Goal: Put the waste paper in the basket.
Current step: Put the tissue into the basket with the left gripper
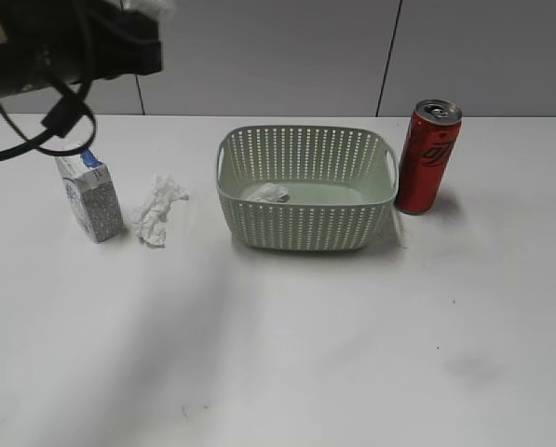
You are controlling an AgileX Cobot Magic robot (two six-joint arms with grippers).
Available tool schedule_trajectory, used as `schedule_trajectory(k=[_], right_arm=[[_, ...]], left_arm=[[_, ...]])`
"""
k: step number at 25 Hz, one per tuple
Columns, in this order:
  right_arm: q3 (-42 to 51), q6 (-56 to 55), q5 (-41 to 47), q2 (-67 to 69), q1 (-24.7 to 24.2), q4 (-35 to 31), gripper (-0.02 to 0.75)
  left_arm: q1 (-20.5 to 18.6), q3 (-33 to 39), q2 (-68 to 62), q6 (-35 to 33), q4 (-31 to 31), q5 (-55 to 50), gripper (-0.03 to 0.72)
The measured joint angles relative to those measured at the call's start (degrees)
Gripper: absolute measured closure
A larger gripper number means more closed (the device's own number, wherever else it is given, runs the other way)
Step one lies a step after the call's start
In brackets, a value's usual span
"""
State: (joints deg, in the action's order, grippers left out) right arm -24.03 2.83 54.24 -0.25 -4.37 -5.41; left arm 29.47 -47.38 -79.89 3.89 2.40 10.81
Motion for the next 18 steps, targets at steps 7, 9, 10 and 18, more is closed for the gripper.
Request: schedule_trajectory(k=[7, 9, 10, 18], right_arm=[[0.0, 0.0, 0.0, 0.0, 0.0, 0.0, 0.167], [0.0, 0.0, 0.0, 0.0, 0.0, 0.0, 0.167], [0.0, 0.0, 0.0, 0.0, 0.0, 0.0, 0.167], [0.0, 0.0, 0.0, 0.0, 0.0, 0.0, 0.167]], left_arm=[[6.4, 0.0, -14.6, 0.0, -5.0, 33.0, 0.691], [6.6, 0.0, -19.2, 0.0, -4.7, 35.8, 0.691], [6.7, 0.0, -20.9, -0.1, -4.6, 36.4, 0.690], [6.7, -7.3, -30.6, -0.1, -4.3, 27.7, 0.297]])
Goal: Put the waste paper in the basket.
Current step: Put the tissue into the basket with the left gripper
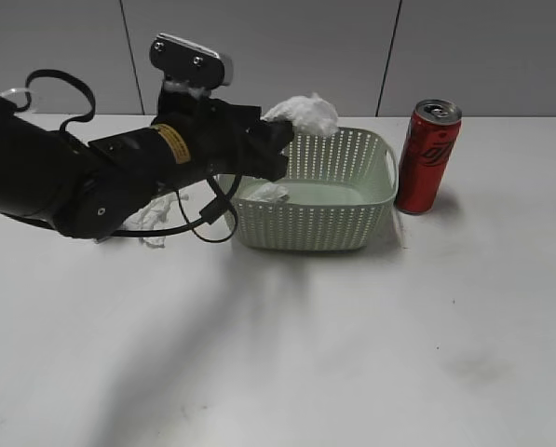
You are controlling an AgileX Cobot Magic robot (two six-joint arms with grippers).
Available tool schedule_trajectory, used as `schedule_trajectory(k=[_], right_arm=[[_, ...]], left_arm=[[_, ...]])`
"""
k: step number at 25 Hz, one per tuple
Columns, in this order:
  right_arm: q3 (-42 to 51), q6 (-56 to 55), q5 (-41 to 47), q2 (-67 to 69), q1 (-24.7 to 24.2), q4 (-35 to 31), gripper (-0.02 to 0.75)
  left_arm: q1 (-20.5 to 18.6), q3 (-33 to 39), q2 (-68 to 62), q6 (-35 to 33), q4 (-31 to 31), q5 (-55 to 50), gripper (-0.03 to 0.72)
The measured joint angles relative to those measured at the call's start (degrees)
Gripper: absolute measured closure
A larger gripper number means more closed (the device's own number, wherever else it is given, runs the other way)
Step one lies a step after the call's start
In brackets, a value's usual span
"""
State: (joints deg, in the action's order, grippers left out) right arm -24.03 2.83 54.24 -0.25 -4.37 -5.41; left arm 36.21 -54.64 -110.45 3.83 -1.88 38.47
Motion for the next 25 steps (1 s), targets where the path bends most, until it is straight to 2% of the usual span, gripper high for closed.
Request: schedule_trajectory(k=[3, 6, 11, 15, 20, 25], right_arm=[[0.0, 0.0, 0.0, 0.0, 0.0, 0.0, 0.167], [0.0, 0.0, 0.0, 0.0, 0.0, 0.0, 0.167], [0.0, 0.0, 0.0, 0.0, 0.0, 0.0, 0.167], [0.0, 0.0, 0.0, 0.0, 0.0, 0.0, 0.167], [0.0, 0.0, 0.0, 0.0, 0.0, 0.0, 0.167], [0.0, 0.0, 0.0, 0.0, 0.0, 0.0, 0.167]], left_arm=[[0.0, -2.6, -1.0, 0.0, 1.9, -5.7, 0.105], [0.0, -3.9, -1.0, 0.1, 2.9, -10.1, 0.049], [0.0, -7.3, 2.1, 0.1, 3.2, -25.9, 0.045], [-0.9, -13.0, 5.8, 0.1, 3.2, -38.5, 0.051], [-2.7, -23.5, 4.6, 0.1, 4.6, -50.5, 0.056], [-2.9, -36.5, -2.7, 0.1, 5.6, -67.9, 0.060]])
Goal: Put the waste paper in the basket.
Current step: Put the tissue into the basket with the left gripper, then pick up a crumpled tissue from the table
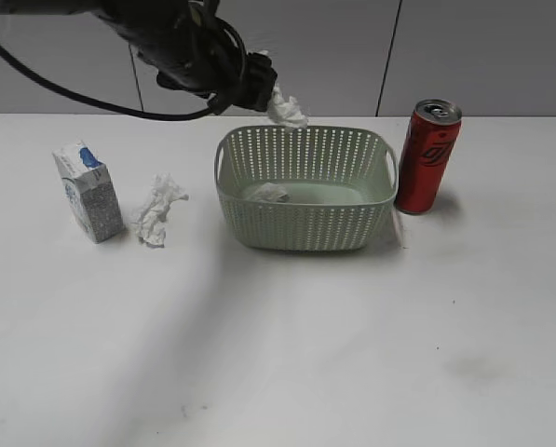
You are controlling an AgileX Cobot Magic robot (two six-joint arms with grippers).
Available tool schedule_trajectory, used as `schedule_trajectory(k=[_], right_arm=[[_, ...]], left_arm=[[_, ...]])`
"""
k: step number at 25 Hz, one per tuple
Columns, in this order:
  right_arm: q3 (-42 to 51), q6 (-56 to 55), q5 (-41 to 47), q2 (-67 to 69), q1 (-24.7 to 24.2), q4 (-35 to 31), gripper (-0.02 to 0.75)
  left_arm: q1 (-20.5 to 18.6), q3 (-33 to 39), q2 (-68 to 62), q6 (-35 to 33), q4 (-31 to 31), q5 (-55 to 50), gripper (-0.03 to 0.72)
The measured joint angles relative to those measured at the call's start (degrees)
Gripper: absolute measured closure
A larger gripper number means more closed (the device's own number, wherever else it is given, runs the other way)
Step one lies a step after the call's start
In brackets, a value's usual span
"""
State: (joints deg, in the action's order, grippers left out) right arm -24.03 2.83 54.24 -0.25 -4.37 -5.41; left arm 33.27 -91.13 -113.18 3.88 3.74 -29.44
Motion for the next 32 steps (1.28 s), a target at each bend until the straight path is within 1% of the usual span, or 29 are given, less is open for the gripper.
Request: schedule_trajectory(k=[2, 3, 6, 9, 11, 14, 16, 18, 21, 24, 28, 32], right_arm=[[0.0, 0.0, 0.0, 0.0, 0.0, 0.0, 0.167], [0.0, 0.0, 0.0, 0.0, 0.0, 0.0, 0.167], [0.0, 0.0, 0.0, 0.0, 0.0, 0.0, 0.167], [0.0, 0.0, 0.0, 0.0, 0.0, 0.0, 0.167], [0.0, 0.0, 0.0, 0.0, 0.0, 0.0, 0.167], [0.0, 0.0, 0.0, 0.0, 0.0, 0.0, 0.167], [0.0, 0.0, 0.0, 0.0, 0.0, 0.0, 0.167], [0.0, 0.0, 0.0, 0.0, 0.0, 0.0, 0.167], [0.0, 0.0, 0.0, 0.0, 0.0, 0.0, 0.167], [0.0, 0.0, 0.0, 0.0, 0.0, 0.0, 0.167], [0.0, 0.0, 0.0, 0.0, 0.0, 0.0, 0.167], [0.0, 0.0, 0.0, 0.0, 0.0, 0.0, 0.167]], left_arm=[[0.0, -4.4, -2.5, -0.6, 0.7, -6.2, 0.060], [0.0, -7.0, -3.4, -1.5, 2.0, -9.0, 0.062], [0.0, -11.2, -5.2, -3.9, 5.9, -14.4, 0.062], [-0.1, -13.2, -6.5, -4.3, 8.6, -17.6, 0.062], [-0.3, -13.3, -7.3, -4.4, 8.9, -20.0, 0.062], [-0.7, -13.3, -7.4, -4.5, 7.7, -22.1, 0.067], [-1.4, -13.3, -6.8, -4.5, 5.5, -23.7, 0.071], [-2.6, -13.3, -6.2, -5.0, 1.9, -27.6, 0.077], [-4.6, -13.4, -6.1, -9.8, -2.4, -35.2, 0.101], [-6.1, -13.3, -6.4, -14.2, -3.4, -37.5, 0.121], [-6.7, -13.3, -7.1, -19.7, -2.1, -35.9, 0.129], [-6.7, -13.3, -9.7, -22.0, -0.9, -35.6, 0.129]])
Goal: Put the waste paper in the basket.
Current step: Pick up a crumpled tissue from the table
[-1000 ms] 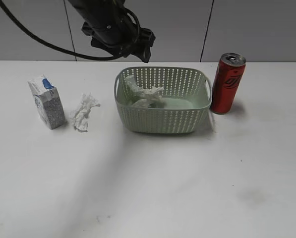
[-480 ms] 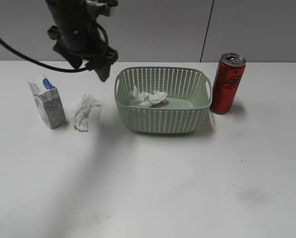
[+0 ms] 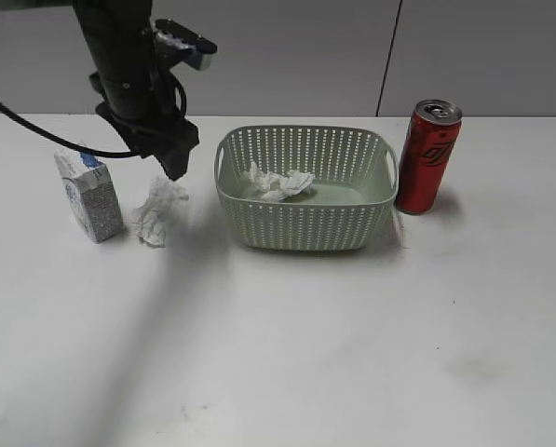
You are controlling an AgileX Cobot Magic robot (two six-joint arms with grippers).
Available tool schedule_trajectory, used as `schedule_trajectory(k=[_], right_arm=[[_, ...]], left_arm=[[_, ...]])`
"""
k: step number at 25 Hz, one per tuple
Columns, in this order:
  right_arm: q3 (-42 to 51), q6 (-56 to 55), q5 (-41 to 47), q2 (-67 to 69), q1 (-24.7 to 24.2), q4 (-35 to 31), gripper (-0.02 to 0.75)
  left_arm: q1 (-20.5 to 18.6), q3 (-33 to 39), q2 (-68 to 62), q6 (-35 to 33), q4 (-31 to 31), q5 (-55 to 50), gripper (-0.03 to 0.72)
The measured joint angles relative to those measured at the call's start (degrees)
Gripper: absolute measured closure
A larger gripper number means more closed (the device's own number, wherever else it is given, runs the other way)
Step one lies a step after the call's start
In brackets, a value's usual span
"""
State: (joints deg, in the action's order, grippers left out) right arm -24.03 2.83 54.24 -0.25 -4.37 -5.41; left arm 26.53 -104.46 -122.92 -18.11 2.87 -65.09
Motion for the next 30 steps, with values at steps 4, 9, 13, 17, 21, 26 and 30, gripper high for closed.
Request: schedule_trajectory(k=[4, 9, 13, 17, 21, 26, 30], right_arm=[[0.0, 0.0, 0.0, 0.0, 0.0, 0.0, 0.167], [0.0, 0.0, 0.0, 0.0, 0.0, 0.0, 0.167], [0.0, 0.0, 0.0, 0.0, 0.0, 0.0, 0.167], [0.0, 0.0, 0.0, 0.0, 0.0, 0.0, 0.167], [0.0, 0.0, 0.0, 0.0, 0.0, 0.0, 0.167], [0.0, 0.0, 0.0, 0.0, 0.0, 0.0, 0.167], [0.0, 0.0, 0.0, 0.0, 0.0, 0.0, 0.167]], left_arm=[[-0.5, 0.0, -3.0, -0.1, -1.8, -0.8, 0.129], [-1.5, 0.0, -6.9, -0.1, -1.6, 0.8, 0.129], [-1.4, 0.0, -9.8, -0.1, -1.1, 3.1, 0.129], [-1.4, -0.1, -11.4, -0.1, -1.0, 3.6, 0.137], [-1.4, -0.2, -11.4, -0.1, -0.8, 3.2, 0.246], [-1.4, -2.8, -9.7, -0.1, -1.2, 2.4, 0.539], [-1.4, -8.1, -5.1, -0.1, -1.4, 1.4, 0.672]])
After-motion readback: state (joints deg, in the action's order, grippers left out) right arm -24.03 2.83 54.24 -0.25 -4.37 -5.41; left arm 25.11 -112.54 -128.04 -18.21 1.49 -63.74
